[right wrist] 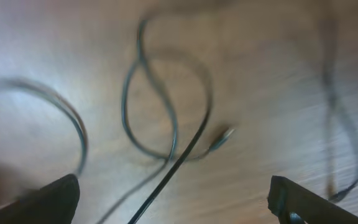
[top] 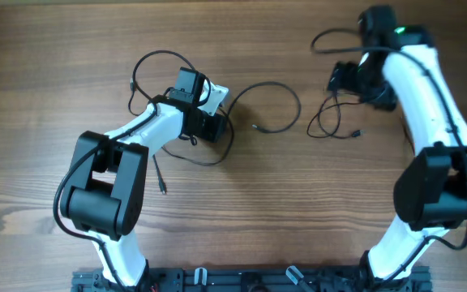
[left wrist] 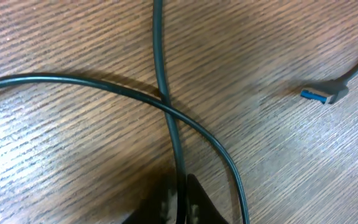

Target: Untangle cables

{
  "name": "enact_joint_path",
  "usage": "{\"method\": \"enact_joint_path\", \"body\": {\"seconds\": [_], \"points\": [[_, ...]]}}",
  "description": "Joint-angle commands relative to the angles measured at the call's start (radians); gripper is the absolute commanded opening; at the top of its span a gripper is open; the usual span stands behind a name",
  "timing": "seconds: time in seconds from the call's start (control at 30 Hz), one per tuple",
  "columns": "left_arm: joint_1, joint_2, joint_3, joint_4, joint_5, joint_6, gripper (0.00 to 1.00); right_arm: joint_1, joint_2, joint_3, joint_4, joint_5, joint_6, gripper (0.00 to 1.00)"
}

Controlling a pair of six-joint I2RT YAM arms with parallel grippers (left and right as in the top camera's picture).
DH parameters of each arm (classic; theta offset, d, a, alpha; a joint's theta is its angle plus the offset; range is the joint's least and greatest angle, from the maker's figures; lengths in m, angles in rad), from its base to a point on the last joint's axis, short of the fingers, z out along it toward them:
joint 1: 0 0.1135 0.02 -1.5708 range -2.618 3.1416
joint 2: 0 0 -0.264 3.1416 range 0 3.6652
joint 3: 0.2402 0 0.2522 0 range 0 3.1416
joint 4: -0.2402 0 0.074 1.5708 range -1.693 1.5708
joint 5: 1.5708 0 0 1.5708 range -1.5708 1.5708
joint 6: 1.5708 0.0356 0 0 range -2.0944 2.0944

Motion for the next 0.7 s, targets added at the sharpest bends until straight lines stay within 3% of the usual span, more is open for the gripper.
{"method": "enact_joint_path", "body": {"seconds": [0.0,0.13,0.23,0.33,0.53,0.6,0.67], "points": [[-0.002,0.017,-0.01,0.01,-0.009,-0.006,0.13,-0.071,-0.019,0.093,0.002,0.039,-0.019,1.0],[-0.003,0.017,-0.01,0.007,-0.006,-0.006,0.14,-0.178,-0.018,0.045,0.017,0.043,-0.037,1.0],[-0.003,0.017,-0.01,0.008,-0.006,-0.006,0.18,-0.242,-0.018,-0.056,0.136,0.037,-0.159,1.0],[-0.003,0.017,-0.01,0.01,-0.006,-0.006,0.18,-0.283,-0.018,-0.193,0.275,-0.017,-0.375,1.0],[-0.003,0.017,-0.01,0.002,-0.006,-0.059,0.21,-0.299,-0.018,-0.384,0.221,0.001,-0.344,0.98],[-0.003,0.017,-0.01,-0.014,-0.006,-0.066,0.21,-0.317,-0.018,-0.468,0.259,0.055,-0.249,0.98],[-0.003,0.017,-0.01,-0.024,-0.006,-0.066,0.21,-0.329,-0.018,-0.516,0.29,0.058,-0.254,0.98]]}}
